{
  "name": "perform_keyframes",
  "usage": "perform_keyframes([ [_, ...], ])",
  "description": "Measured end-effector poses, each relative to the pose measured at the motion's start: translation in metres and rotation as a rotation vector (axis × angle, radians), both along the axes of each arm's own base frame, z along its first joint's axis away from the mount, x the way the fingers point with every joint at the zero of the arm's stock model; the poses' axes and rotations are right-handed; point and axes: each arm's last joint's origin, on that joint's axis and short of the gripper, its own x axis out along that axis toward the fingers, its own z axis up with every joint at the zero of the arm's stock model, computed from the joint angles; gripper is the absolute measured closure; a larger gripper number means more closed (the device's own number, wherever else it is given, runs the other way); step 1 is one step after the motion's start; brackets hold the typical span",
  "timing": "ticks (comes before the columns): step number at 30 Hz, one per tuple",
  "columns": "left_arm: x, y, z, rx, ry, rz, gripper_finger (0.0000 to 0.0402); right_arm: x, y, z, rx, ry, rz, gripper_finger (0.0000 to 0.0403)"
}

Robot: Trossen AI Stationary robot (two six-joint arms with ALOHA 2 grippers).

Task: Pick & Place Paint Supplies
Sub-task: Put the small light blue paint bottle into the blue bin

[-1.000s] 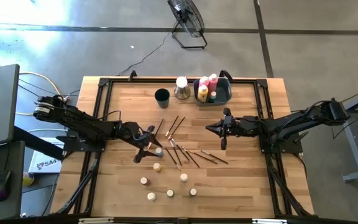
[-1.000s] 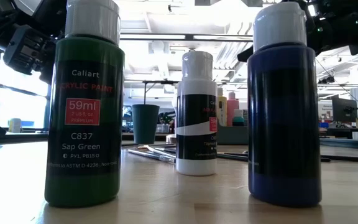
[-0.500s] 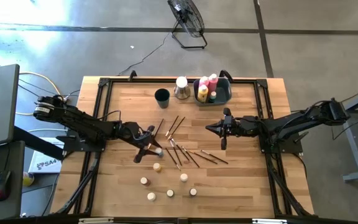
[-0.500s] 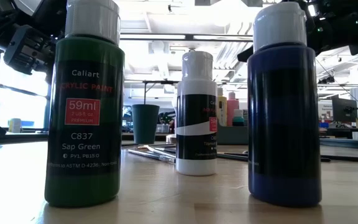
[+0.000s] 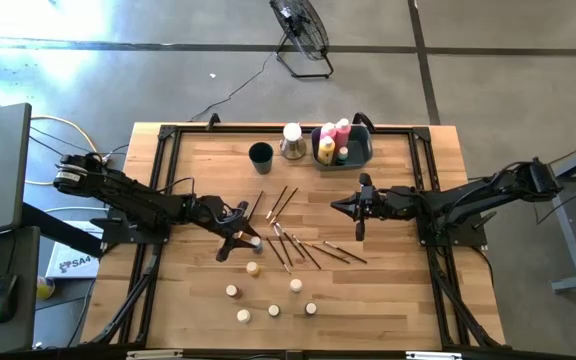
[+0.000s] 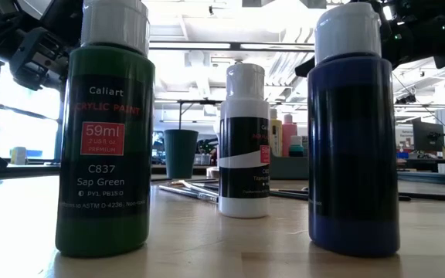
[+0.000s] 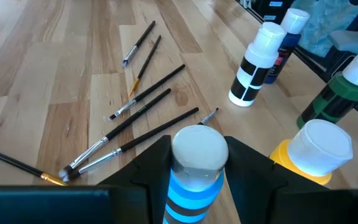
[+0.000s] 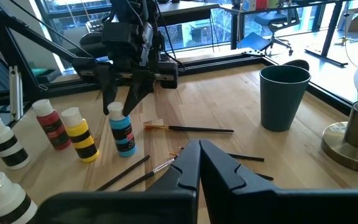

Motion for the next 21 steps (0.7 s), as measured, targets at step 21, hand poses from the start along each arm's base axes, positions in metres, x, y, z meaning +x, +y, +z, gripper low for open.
perform_keyframes([
  [21, 0.031, 0.001, 0.038, 0.134, 0.076, 0.096, 0.0265, 0.000, 0.000, 0.000, -0.004, 0.000, 0.001, 0.0401],
])
